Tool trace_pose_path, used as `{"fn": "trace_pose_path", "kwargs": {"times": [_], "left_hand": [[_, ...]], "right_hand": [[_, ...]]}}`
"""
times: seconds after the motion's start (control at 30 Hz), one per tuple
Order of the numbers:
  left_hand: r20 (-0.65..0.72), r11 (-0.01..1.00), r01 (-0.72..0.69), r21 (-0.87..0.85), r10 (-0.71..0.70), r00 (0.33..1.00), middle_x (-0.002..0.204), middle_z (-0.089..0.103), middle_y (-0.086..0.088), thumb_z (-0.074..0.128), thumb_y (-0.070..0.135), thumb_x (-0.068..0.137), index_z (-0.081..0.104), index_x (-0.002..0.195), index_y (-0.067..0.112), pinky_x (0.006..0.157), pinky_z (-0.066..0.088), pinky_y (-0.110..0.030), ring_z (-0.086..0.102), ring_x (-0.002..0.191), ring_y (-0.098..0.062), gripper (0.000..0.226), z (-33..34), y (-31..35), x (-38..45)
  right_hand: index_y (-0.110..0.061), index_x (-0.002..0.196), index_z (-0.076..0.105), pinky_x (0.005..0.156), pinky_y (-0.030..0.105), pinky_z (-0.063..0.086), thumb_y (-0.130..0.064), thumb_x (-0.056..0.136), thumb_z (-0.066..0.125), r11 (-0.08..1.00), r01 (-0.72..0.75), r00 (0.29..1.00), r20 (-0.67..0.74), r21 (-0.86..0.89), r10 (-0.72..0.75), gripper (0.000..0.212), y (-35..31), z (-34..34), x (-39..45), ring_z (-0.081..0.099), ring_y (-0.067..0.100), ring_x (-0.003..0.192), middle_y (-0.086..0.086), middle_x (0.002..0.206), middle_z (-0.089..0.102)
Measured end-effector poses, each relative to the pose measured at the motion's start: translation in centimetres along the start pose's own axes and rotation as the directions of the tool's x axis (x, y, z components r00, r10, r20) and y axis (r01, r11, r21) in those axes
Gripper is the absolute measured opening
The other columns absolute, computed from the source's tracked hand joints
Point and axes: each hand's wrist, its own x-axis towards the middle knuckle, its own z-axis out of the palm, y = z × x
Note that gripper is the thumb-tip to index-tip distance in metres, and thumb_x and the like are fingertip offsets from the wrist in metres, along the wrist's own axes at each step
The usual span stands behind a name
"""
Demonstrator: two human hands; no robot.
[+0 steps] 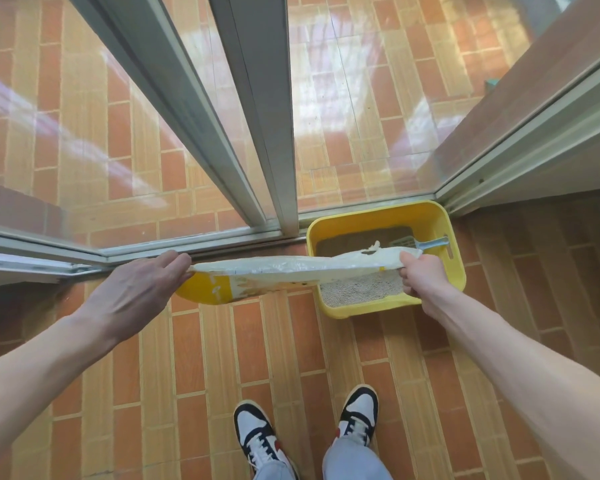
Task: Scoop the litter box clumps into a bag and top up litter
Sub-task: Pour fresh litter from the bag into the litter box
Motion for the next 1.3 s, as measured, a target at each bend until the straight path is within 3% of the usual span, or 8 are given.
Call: {"fn": "trace_pose_path", "kwargs": {"times": [0.33, 0.5, 0.83, 1.03, 1.17, 1.3], "left_hand": [[-0.003, 0.998, -0.048, -0.028, 0.048, 0.999, 0.075, 0.039, 0.004, 0.034, 0.034, 0.107, 0.039, 0.092, 0.021, 0.043, 0.036, -0.033, 0.041, 0.050, -0.019, 0.021, 0.9, 2.3, 1.1], [-0.016, 0.996, -0.055, -0.077, 0.054, 0.998, 0.074, 0.040, 0.004, 0.050, 0.024, 0.105, 0.031, 0.091, 0.025, 0.044, 0.034, -0.033, 0.040, 0.050, -0.017, 0.024, 1.0, 4.3, 2.7], [0.003, 0.992, -0.091, -0.089, 0.092, 0.996, 0.073, 0.043, 0.003, 0.041, 0.031, 0.106, 0.036, 0.091, 0.024, 0.045, 0.032, -0.030, 0.039, 0.051, -0.015, 0.017, 0.5, 5.8, 5.3], [0.015, 0.991, -0.094, -0.093, 0.095, 0.995, 0.077, 0.040, 0.005, 0.044, 0.030, 0.106, 0.037, 0.094, 0.024, 0.044, 0.028, -0.025, 0.035, 0.051, -0.009, 0.015, 0.5, 6.3, 6.3], [-0.009, 0.988, -0.118, -0.096, 0.118, 0.993, 0.076, 0.043, 0.004, 0.044, 0.028, 0.107, 0.044, 0.094, 0.020, 0.042, 0.039, -0.031, 0.041, 0.050, -0.013, 0.015, 0.6, 7.3, 7.0], [-0.026, 0.984, -0.154, -0.092, 0.153, 0.988, 0.076, 0.046, 0.003, 0.028, 0.037, 0.109, 0.044, 0.094, 0.020, 0.044, 0.041, -0.031, 0.041, 0.052, -0.013, 0.028, 1.0, 8.0, 7.4]], "right_hand": [[-0.010, 0.088, 0.058, 0.051, 0.031, 0.026, -0.016, 0.096, 0.047, 1.000, 0.025, 0.996, -0.089, 0.007, -0.024, 0.015, 0.5, -3.5, 0.5, 0.033, 0.017, 0.054, 0.003, 0.063, 0.042], [-0.008, 0.093, 0.059, 0.049, 0.030, 0.028, -0.019, 0.096, 0.048, 0.999, -0.005, 0.991, -0.131, -0.038, 0.000, 0.016, 0.0, -5.8, 1.8, 0.036, 0.018, 0.053, 0.006, 0.070, 0.047], [-0.005, 0.102, 0.062, 0.042, 0.026, 0.028, -0.018, 0.095, 0.048, 0.996, -0.061, 0.986, -0.160, -0.062, 0.051, 0.021, 0.3, -8.5, 2.8, 0.037, 0.018, 0.052, 0.008, 0.073, 0.050], [-0.005, 0.093, 0.063, 0.046, 0.029, 0.029, -0.016, 0.094, 0.050, 0.999, -0.009, 0.975, -0.220, 0.043, 0.018, 0.017, 0.8, -9.3, 2.5, 0.038, 0.018, 0.054, 0.006, 0.069, 0.050], [-0.005, 0.082, 0.062, 0.055, 0.036, 0.033, -0.018, 0.088, 0.049, 1.000, 0.004, 0.963, -0.268, -0.005, -0.005, 0.019, 1.7, -10.1, 2.2, 0.042, 0.023, 0.059, 0.009, 0.071, 0.051], [-0.008, 0.079, 0.061, 0.054, 0.033, 0.035, -0.016, 0.091, 0.049, 1.000, 0.011, 0.958, -0.287, -0.025, -0.017, 0.019, 2.3, -11.1, 1.7, 0.045, 0.022, 0.055, 0.007, 0.070, 0.055]]}}
